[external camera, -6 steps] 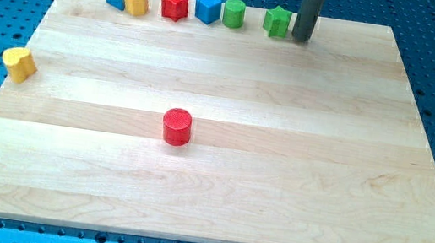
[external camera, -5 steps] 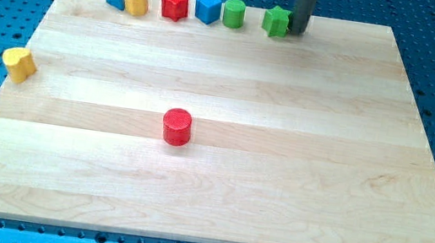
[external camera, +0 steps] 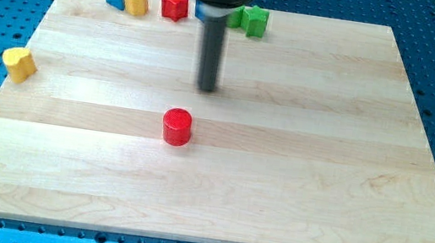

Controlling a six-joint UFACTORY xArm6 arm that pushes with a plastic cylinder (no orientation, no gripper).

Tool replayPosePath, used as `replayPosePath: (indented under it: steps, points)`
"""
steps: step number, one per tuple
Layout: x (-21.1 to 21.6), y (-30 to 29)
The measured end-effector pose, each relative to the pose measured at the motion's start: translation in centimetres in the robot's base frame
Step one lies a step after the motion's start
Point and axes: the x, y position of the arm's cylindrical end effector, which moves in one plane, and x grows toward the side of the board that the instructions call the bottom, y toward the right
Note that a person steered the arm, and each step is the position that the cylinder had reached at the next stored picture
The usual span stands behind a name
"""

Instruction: Slide the yellow heart to the right of the green star

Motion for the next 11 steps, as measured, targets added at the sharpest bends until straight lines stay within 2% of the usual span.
replayPosePath:
  steps: [2, 3, 4, 5, 6, 7, 8, 9, 10, 11]
  points:
    - [7.4, -19.0]
    - [3.4, -24.6]
    - [0.2, -24.8]
    - [-2.4, -21.3]
    - [-4.7, -21.1]
    - [-4.9, -17.8]
    - [-4.9, -9.9]
    - [-4.7, -6.3]
    - [-2.9, -8.4]
    - [-3.6, -2.5]
